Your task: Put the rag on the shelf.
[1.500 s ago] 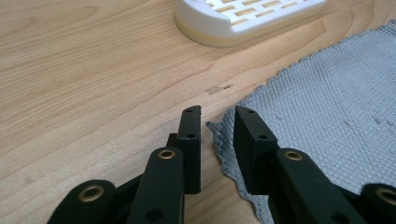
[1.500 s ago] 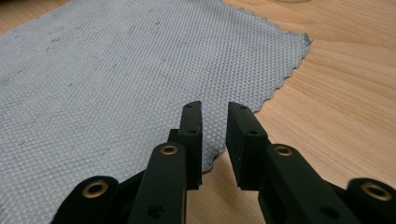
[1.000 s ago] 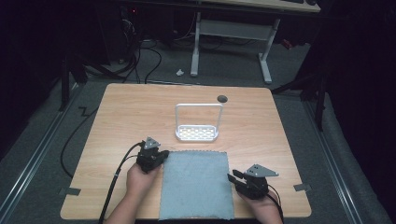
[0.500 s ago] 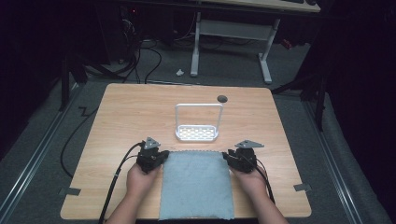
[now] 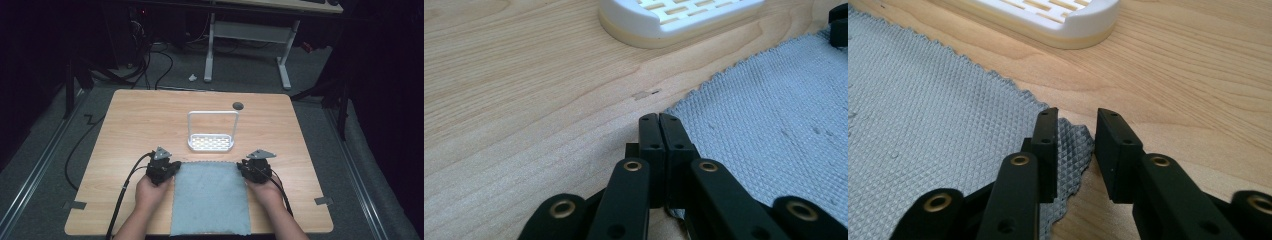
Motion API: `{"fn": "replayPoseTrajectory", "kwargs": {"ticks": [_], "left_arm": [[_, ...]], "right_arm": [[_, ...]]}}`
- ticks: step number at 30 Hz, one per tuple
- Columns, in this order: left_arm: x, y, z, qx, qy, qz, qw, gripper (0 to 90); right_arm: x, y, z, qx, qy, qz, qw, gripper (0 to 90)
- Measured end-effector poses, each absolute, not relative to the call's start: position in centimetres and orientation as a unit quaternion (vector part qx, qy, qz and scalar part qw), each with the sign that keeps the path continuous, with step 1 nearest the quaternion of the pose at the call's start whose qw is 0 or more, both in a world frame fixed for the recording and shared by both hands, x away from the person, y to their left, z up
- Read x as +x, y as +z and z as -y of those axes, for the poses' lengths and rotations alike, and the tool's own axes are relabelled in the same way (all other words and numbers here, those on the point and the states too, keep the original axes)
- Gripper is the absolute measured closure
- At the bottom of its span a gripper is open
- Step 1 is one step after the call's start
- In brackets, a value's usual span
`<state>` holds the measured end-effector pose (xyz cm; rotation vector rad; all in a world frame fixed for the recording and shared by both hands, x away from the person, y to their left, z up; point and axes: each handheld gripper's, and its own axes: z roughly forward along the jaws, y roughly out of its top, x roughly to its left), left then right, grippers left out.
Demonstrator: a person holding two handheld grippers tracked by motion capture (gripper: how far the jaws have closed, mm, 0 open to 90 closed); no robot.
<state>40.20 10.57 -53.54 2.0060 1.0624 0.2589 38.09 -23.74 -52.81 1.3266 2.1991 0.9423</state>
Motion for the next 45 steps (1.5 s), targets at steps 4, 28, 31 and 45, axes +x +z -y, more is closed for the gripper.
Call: {"fn": "replayPoseTrajectory", "kwargs": {"ticks": [4,28,31,45], "left_arm": [[40.2,-53.5,-10.6,0.799,0.103,-0.423,0.415,89.1],[38.2,-52.3,-11.1,0.775,0.110,-0.401,0.475,89.2],[37.1,-51.6,-11.2,0.766,0.124,-0.390,0.496,89.3],[35.4,-47.8,-11.4,0.734,0.152,-0.362,0.554,89.3]], "right_arm": [[37.9,-52.8,23.5,0.465,0.338,-0.793,0.203,82.9],[34.7,-51.3,23.9,0.440,0.413,-0.767,0.219,89.6],[34.1,-50.6,23.9,0.433,0.423,-0.763,0.227,89.5],[32.1,-46.9,23.1,0.396,0.475,-0.737,0.271,89.6]]}}
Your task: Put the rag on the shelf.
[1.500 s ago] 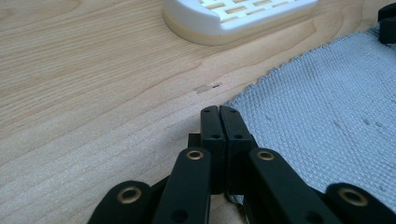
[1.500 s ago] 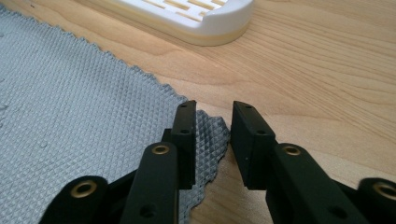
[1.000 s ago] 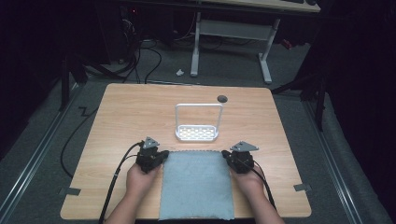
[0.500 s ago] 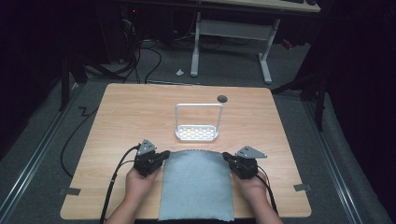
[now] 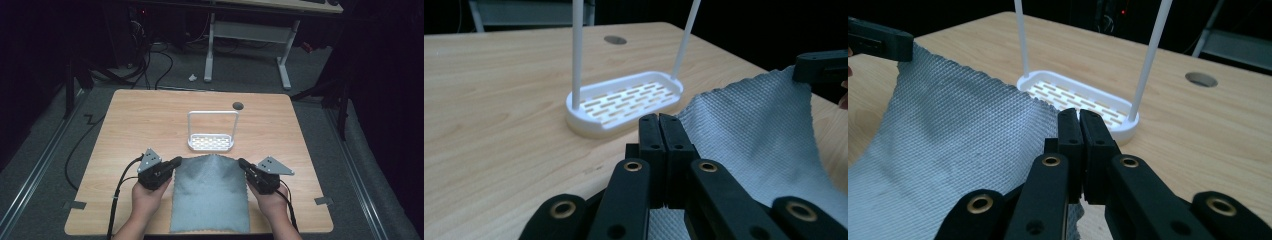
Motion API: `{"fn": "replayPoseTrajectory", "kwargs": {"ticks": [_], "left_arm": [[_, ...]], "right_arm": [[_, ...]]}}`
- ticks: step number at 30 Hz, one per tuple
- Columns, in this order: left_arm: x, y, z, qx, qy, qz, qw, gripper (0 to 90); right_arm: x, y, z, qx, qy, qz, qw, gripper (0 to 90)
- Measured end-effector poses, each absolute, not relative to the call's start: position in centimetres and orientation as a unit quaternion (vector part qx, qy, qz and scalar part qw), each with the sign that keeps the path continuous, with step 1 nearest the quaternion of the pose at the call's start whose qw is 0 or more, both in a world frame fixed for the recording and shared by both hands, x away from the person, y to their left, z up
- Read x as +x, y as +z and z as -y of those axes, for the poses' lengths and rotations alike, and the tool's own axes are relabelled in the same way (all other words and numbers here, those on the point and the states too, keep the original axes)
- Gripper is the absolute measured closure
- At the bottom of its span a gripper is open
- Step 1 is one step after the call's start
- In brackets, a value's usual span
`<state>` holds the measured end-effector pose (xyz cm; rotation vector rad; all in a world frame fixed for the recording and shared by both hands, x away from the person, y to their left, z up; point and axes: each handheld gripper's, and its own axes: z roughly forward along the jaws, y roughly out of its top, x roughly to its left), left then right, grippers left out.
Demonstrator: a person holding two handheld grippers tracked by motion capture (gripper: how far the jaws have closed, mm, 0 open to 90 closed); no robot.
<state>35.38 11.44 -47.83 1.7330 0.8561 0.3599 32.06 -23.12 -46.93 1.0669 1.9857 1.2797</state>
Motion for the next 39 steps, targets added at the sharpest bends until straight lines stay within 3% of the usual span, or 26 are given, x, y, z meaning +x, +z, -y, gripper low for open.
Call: {"fn": "replayPoseTrajectory", "kwargs": {"ticks": [39], "left_arm": [[37.3,-38.6,-11.1,0.698,0.239,-0.319,0.594,89.6]], "right_arm": [[34.2,-38.3,24.0,0.367,0.541,-0.679,0.332,89.6]]}}
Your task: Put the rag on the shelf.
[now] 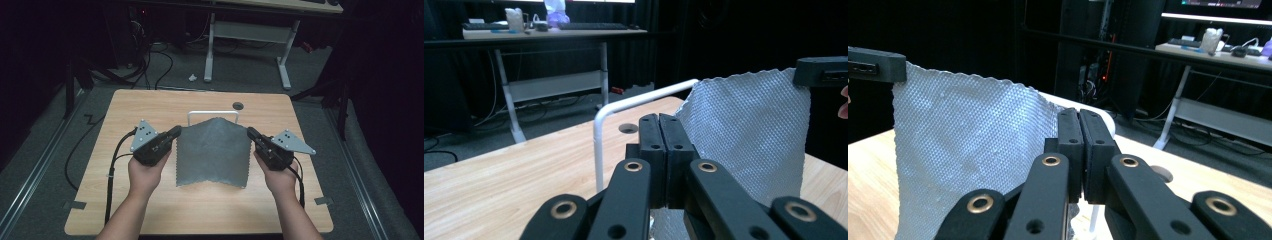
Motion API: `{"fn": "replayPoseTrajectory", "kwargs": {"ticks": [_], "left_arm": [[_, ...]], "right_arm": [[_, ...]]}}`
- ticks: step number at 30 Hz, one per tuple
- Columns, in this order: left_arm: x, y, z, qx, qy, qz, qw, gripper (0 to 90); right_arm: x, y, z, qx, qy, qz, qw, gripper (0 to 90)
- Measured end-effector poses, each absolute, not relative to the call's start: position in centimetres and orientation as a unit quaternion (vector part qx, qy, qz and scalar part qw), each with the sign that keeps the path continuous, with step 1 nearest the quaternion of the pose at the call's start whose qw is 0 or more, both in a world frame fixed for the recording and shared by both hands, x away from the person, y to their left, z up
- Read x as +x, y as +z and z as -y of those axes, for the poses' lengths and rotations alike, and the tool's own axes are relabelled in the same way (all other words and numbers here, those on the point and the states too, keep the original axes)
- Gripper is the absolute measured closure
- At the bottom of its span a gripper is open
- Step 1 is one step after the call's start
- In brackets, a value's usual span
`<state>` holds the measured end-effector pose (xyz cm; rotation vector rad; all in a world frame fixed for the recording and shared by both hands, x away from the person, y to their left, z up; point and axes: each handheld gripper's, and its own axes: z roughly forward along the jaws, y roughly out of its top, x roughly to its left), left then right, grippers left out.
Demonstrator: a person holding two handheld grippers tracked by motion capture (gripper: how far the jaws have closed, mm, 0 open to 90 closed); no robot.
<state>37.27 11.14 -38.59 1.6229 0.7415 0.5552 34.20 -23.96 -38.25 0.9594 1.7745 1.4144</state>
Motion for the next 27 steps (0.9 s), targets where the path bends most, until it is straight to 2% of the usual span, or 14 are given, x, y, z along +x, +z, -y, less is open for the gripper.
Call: {"fn": "replayPoseTrajectory", "kwargs": {"ticks": [10,27], "left_arm": [[38.8,-36.5,-12.4,0.685,0.262,-0.328,0.595,89.8],[42.5,-34.1,-11.7,0.681,0.303,-0.318,0.586,89.8]], "right_arm": [[35.3,-36.8,24.5,0.375,0.540,-0.669,0.347,89.8],[38.6,-33.6,24.2,0.370,0.537,-0.659,0.374,89.8]]}}
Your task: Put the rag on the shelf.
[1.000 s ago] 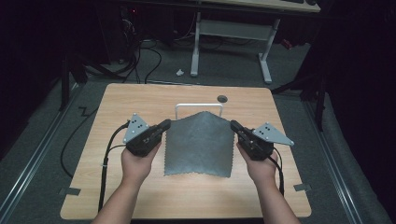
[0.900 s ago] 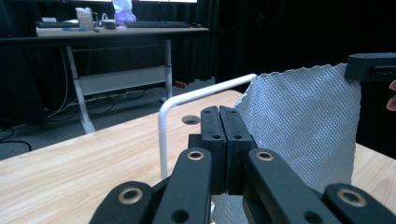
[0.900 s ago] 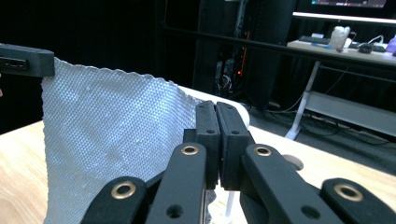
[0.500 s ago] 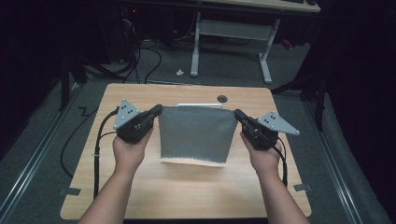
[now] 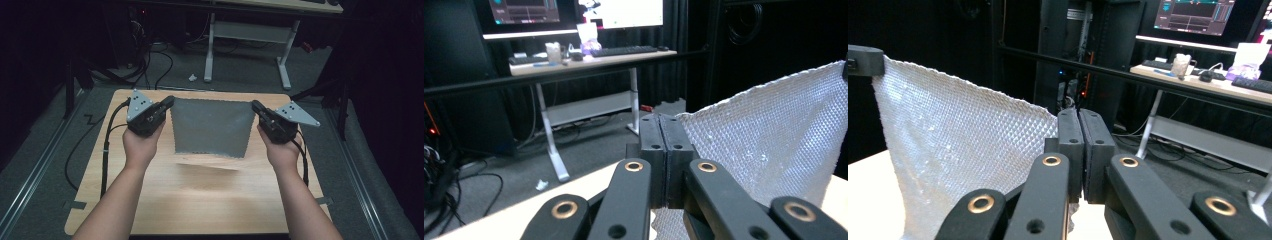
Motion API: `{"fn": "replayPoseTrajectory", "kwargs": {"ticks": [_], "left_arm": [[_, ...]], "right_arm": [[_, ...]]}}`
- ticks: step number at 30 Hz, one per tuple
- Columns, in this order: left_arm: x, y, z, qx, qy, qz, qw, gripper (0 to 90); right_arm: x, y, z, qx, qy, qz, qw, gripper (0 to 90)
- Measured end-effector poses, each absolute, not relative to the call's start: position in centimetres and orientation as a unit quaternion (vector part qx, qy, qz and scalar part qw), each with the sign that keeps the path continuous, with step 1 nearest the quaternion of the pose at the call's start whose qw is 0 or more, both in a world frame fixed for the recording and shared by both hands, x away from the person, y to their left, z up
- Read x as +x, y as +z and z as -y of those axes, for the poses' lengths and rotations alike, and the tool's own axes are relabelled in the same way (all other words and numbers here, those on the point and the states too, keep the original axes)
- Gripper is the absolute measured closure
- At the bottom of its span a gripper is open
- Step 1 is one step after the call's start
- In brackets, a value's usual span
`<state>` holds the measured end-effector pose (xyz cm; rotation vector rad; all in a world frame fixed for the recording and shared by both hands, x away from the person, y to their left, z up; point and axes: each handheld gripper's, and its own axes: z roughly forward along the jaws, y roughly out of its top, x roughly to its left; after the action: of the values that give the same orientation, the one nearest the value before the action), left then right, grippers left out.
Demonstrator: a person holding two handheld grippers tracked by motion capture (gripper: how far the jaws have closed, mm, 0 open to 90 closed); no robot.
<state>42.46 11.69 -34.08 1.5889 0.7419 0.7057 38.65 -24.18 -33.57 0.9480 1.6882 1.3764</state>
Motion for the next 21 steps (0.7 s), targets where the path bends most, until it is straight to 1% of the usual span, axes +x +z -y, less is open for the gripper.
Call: {"fn": "replayPoseTrajectory", "kwargs": {"ticks": [12,16,19,21], "left_arm": [[46.8,-33.5,-10.8,0.692,0.325,-0.341,0.547,89.8],[47.8,-33.1,-10.5,0.696,0.327,-0.339,0.542,89.7],[48.5,-33.2,-10.3,0.703,0.328,-0.338,0.533,89.7],[48.8,-33.3,-10.2,0.703,0.326,-0.342,0.532,89.7]], "right_arm": [[43.3,-31.9,23.5,0.382,0.533,-0.656,0.374,89.8],[44.5,-31.9,23.6,0.390,0.525,-0.658,0.373,89.8],[45.5,-32.2,24.0,0.402,0.526,-0.657,0.361,89.8],[46.1,-32.5,24.0,0.402,0.516,-0.664,0.362,89.8]]}}
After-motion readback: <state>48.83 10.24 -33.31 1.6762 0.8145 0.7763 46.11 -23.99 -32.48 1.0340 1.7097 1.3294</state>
